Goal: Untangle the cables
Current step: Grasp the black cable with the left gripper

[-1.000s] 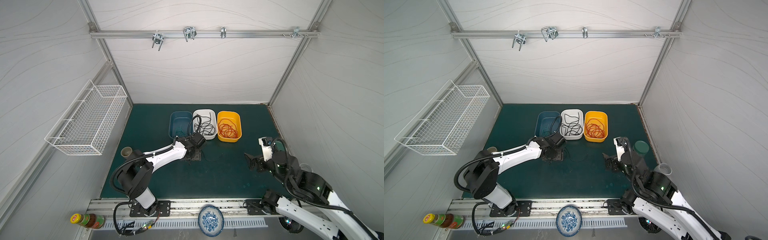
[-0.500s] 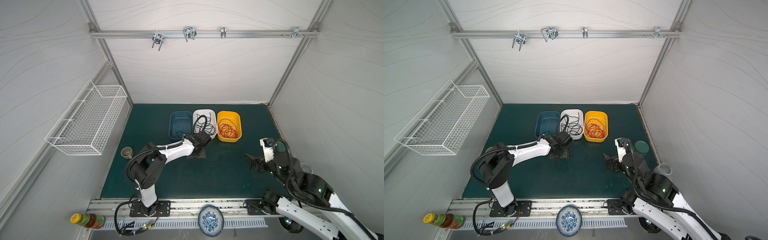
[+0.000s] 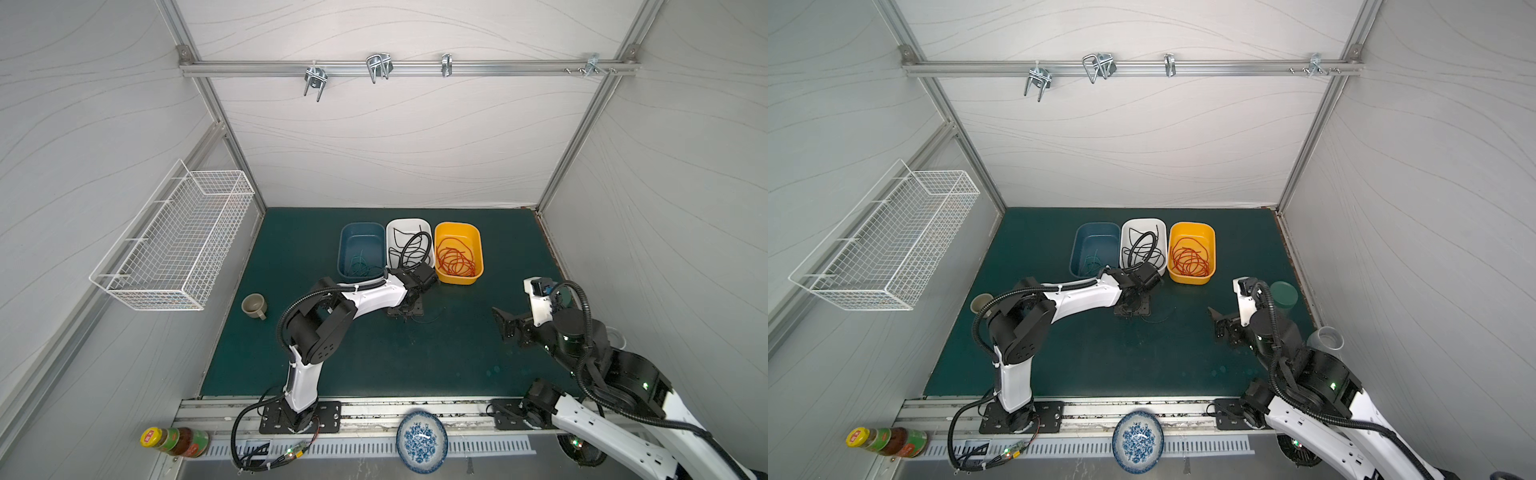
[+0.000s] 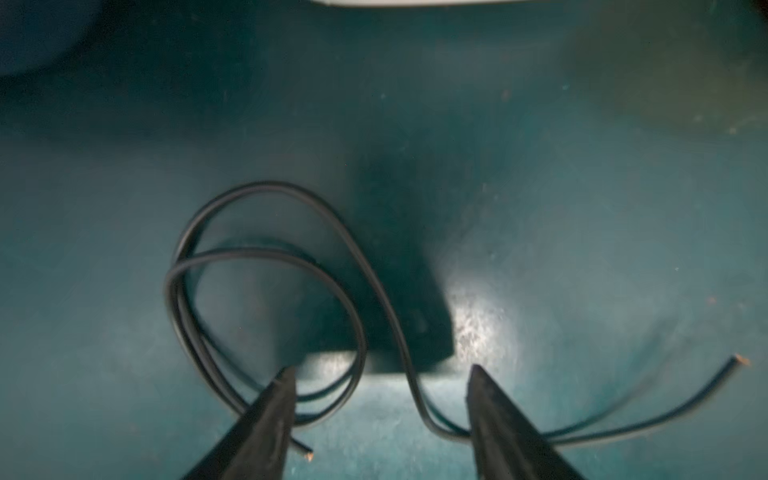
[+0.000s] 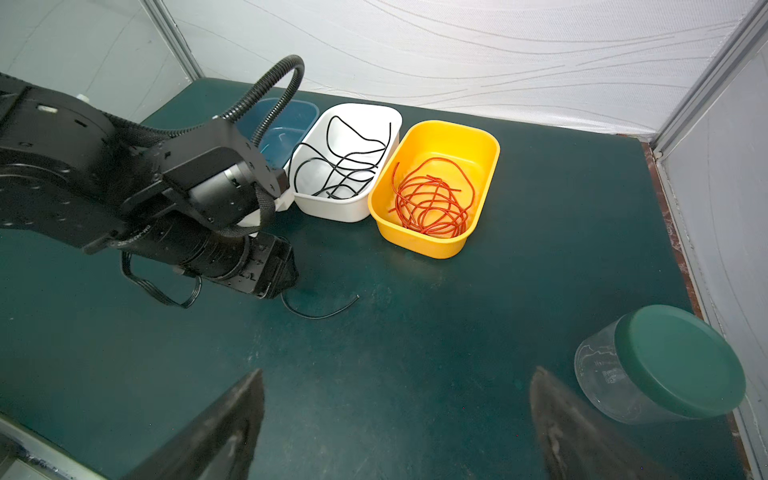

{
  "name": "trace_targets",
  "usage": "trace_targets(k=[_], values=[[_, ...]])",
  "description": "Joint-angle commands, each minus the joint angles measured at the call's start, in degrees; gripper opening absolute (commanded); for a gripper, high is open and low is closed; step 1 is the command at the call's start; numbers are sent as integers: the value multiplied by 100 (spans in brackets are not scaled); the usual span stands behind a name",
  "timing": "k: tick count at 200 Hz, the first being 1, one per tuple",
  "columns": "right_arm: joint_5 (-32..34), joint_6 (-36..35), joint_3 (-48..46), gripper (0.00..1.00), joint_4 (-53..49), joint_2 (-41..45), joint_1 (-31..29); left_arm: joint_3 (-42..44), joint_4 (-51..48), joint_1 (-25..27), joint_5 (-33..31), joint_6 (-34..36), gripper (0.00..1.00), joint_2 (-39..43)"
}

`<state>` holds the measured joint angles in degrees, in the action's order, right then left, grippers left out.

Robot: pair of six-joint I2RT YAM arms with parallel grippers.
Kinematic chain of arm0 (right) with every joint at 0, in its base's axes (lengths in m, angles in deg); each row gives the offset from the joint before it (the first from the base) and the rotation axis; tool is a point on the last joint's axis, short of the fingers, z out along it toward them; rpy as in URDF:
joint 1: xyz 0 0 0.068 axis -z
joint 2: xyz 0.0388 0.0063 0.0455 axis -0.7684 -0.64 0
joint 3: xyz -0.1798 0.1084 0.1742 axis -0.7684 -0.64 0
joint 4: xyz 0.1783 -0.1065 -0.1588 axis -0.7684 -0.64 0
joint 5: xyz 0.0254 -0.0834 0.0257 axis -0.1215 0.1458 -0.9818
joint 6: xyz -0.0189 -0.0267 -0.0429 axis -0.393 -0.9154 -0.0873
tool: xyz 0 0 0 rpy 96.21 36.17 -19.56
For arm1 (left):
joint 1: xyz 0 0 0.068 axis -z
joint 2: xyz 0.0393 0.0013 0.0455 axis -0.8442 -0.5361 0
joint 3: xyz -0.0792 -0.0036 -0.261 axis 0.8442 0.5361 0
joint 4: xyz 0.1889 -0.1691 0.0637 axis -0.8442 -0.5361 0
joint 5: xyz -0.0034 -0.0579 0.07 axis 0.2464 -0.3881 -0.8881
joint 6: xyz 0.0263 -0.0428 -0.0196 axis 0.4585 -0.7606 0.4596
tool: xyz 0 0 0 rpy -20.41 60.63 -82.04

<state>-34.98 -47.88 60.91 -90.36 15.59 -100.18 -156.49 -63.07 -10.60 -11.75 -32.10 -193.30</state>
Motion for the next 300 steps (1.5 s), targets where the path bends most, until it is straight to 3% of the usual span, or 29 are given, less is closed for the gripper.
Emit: trace_targets(k=[1,87,161,201,227,300], values=[[105,-45,-36,99,69,82,-20,-304,-121,-5,-127,-136,60,-154],[172,-55,-63,99,87,179,-21,-375,-177,0,-176,-73,35,-310],[191,-43,-63,99,79,201,-19,-385,-283,-4,-301,-13,26,-306],[189,-46,-72,99,81,211,-19,-375,-316,-6,-328,21,6,-207],[193,-45,-70,99,79,227,-19,-345,-390,0,-472,44,0,-47],[184,-52,-80,99,89,229,-19,-169,-630,2,-625,143,0,951]])
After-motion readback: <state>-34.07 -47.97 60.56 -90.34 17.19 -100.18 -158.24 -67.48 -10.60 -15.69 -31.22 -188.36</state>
